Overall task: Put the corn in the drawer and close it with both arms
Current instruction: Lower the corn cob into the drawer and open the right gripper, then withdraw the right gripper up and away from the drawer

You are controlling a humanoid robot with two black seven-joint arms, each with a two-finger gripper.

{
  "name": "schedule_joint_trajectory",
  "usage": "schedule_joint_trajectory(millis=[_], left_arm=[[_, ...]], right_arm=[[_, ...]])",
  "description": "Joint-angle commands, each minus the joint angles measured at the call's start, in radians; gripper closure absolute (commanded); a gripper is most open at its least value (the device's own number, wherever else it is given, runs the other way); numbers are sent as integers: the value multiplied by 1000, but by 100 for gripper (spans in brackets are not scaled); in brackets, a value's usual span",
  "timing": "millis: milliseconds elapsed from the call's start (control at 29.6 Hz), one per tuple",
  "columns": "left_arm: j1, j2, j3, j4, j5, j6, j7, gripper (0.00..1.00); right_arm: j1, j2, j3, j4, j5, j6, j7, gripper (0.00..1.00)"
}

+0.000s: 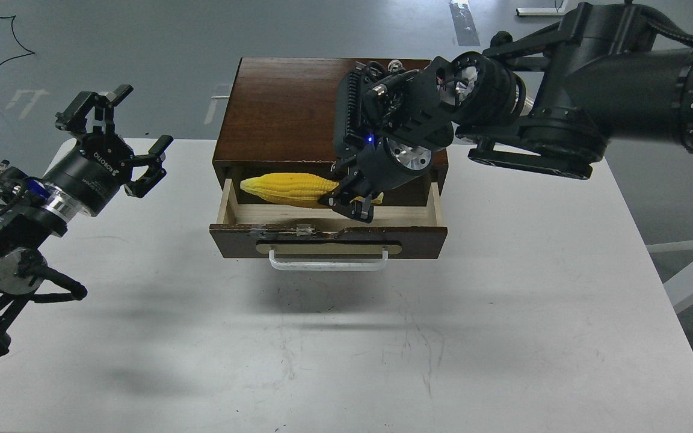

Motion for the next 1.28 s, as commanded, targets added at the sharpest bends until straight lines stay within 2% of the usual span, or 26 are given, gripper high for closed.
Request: schedule_joint_trajectory(millis=[0,135,236,304,338,405,642,743,878,945,1013,1114,1216,1249], left_arm=[[0,0,0,0,0,0,-1,1],[0,0,0,0,0,0,-1,1],[0,1,0,0,-1,0,-6,1],[0,4,0,0,-1,0,-38,1],[0,4,0,0,-1,0,-38,1],[0,15,2,0,2,0,-84,1],[0,16,0,0,2,0,-101,1],[0,16,0,0,3,0,-101,1],[0,15,0,0,3,0,-101,1],[0,13,0,0,3,0,-101,1],[-8,12,5,0,5,0,-101,1],[-12,12,6,2,6,0,-101,1],[-26,6,12,2,57,0,-101,1],[-26,6,12,2,57,0,-101,1]], right_arm=[[0,0,1,0,3,-3,0,20],[1,-1,4,1,12,-6,0,7],[4,-27,27,4,20,-7,0,4],[4,-62,78,6,29,-6,0,4],[4,-63,79,6,29,-6,0,4],[1,-127,151,9,123,1,0,2],[-58,-287,221,9,554,-7,0,2],[-205,-394,371,6,761,-9,0,2],[-455,-492,634,0,904,-7,0,2],[-544,-512,715,0,926,-7,0,2],[-729,-529,896,-2,976,-9,0,2],[-842,-534,991,-3,1030,-7,0,1],[-1017,-529,1123,-29,1199,7,0,0],[-1017,-529,1123,-29,1199,7,0,0]])
